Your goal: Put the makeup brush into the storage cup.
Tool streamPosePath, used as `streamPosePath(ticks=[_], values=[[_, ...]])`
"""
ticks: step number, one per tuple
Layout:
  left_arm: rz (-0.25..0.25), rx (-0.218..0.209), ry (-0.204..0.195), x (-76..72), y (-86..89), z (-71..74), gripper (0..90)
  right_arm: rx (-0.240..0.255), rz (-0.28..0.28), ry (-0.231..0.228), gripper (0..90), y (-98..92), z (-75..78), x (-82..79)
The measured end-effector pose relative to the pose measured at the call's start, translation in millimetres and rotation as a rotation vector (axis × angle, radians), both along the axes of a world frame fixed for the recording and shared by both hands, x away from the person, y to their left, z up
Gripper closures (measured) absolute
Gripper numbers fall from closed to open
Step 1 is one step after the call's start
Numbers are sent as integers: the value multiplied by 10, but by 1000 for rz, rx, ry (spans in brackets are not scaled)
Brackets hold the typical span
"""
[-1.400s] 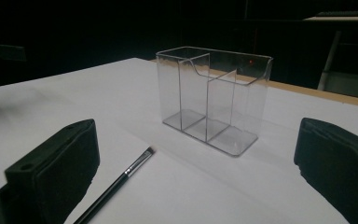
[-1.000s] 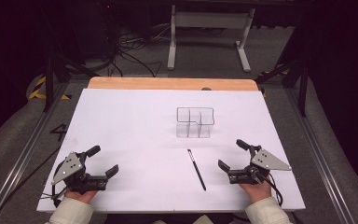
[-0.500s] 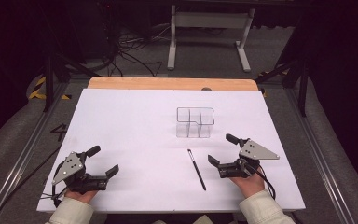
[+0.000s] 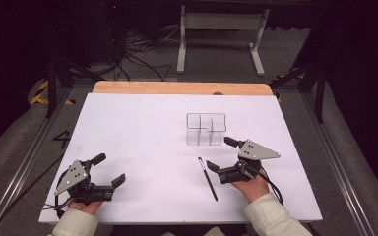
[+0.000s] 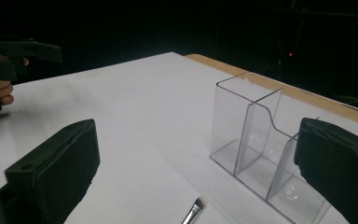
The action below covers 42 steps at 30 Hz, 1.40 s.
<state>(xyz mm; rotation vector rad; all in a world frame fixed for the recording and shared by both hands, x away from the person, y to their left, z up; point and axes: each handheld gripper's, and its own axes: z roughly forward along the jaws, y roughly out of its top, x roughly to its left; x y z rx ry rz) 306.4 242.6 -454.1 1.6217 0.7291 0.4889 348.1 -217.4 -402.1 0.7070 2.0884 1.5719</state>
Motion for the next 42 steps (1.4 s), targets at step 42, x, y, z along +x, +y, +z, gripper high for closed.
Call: streamPosePath(ticks=[42], values=[[-6,4,27,14,-1,0,17,-568,8,381,73,497,366,340]])
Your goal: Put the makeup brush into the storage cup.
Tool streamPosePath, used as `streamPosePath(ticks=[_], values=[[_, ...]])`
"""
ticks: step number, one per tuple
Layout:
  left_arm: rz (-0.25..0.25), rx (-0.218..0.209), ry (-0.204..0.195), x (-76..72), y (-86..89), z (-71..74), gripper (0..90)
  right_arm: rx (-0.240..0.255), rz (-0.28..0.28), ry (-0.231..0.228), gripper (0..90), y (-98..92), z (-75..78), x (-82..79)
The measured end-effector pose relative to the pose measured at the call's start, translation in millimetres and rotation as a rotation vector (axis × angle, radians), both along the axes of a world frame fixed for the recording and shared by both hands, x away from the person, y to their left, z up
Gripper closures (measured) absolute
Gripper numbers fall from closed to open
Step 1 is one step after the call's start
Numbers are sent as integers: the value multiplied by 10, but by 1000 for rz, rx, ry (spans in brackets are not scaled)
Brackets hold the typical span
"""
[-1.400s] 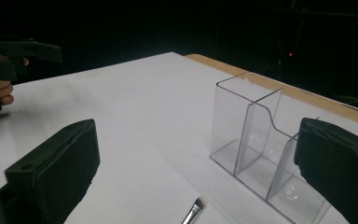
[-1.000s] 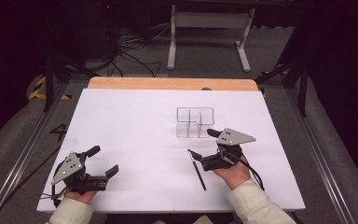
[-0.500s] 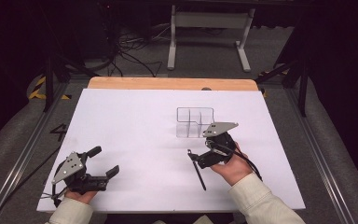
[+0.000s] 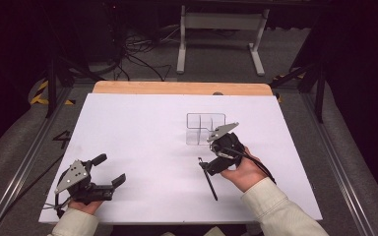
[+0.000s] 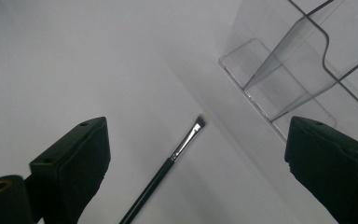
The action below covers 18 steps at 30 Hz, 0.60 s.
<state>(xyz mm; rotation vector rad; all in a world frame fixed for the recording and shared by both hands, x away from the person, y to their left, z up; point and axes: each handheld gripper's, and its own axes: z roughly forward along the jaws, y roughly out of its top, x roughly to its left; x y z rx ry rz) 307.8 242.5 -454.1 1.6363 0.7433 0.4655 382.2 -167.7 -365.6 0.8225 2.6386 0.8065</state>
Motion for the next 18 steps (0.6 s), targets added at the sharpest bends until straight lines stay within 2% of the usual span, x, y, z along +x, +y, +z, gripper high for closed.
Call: streamPosePath(ticks=[12,15,18], values=[[-4,-1,8,8,-2,-5,17,-104,12,54,83,102,-16,46],[-8,3,12,15,-6,-10,18,-142,8,79,88,132,-23,63],[-15,2,22,19,-12,-15,19,-154,16,102,93,158,-25,69]])
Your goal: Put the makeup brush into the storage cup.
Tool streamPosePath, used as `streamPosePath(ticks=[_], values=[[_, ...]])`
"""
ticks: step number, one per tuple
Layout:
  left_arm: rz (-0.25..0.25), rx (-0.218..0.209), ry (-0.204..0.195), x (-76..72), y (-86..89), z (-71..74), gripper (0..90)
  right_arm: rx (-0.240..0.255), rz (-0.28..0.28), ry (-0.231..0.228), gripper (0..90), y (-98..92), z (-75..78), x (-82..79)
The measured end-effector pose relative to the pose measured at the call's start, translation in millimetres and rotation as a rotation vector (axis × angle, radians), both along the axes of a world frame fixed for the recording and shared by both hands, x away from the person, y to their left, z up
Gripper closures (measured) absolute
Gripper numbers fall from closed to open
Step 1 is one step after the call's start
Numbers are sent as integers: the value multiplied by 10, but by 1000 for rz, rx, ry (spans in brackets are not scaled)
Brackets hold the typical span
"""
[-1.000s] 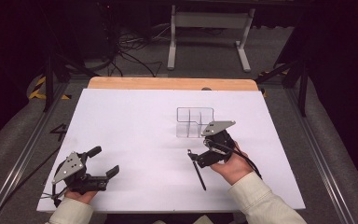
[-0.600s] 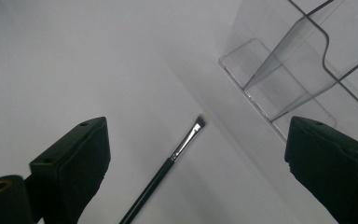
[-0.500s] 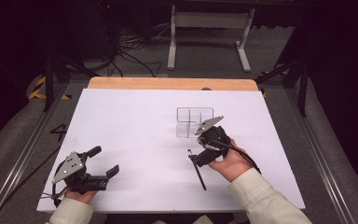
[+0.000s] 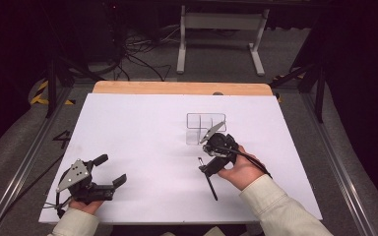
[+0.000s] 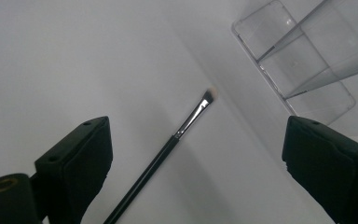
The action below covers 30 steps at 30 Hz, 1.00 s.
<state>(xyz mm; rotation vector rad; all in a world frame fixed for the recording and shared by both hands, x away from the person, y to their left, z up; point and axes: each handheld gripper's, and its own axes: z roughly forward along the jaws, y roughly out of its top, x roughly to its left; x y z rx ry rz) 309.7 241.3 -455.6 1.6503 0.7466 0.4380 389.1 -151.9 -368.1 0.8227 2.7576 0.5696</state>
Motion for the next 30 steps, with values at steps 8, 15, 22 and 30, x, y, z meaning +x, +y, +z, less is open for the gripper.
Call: streamPosePath(ticks=[8,15,22,30], values=[[1,-3,1,2,0,-2,19,-46,-4,51,150,61,-66,31],[1,-3,1,1,1,-1,19,-65,-7,104,217,97,-235,80],[1,-2,2,1,1,-2,19,-114,4,133,269,158,-336,80],[-2,4,2,5,2,-4,19,-150,23,155,339,190,-430,77]])
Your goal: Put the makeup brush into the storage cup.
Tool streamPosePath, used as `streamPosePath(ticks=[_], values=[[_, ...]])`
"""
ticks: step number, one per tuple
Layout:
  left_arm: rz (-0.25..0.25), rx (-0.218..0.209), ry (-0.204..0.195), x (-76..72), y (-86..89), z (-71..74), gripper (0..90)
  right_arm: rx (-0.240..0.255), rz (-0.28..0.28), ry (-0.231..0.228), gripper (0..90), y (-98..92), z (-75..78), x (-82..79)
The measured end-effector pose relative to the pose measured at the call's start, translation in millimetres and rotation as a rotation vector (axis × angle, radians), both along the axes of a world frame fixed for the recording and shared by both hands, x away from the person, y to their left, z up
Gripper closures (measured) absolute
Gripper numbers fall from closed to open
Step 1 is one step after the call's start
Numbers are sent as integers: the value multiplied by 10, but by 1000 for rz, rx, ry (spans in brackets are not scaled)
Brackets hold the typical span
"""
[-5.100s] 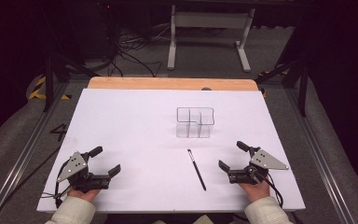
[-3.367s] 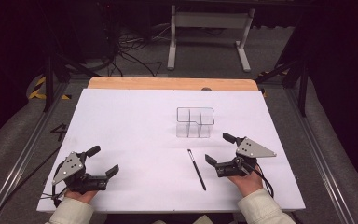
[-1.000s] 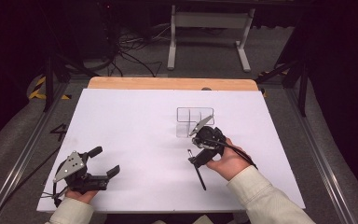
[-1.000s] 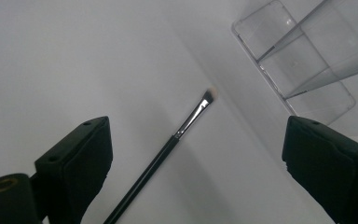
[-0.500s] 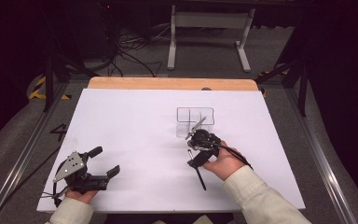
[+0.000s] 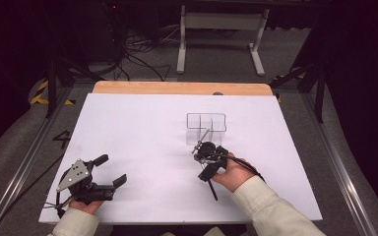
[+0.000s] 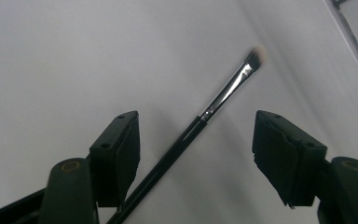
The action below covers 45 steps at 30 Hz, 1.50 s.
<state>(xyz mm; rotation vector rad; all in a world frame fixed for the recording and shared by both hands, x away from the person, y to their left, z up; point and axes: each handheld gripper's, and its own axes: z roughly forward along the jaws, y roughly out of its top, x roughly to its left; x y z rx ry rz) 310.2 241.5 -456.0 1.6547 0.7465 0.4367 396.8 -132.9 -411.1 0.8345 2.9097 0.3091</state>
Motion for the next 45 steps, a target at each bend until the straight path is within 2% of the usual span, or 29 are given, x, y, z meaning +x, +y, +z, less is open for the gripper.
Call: streamPosePath(ticks=[14,31,34,38,43,45], values=[[-1,2,6,4,-10,-7,20,-54,7,38,432,46,-122,-25],[6,14,12,5,-14,-11,24,-77,25,74,587,85,-108,-22],[7,13,13,5,-14,-11,24,-94,18,81,642,101,-103,-15],[6,20,9,4,-18,-10,24,-108,25,80,672,119,-102,-19],[7,20,10,4,-18,-10,24,-111,44,94,824,111,-99,-24],[6,20,10,5,-18,-11,24,-111,45,96,832,110,-99,-23]])
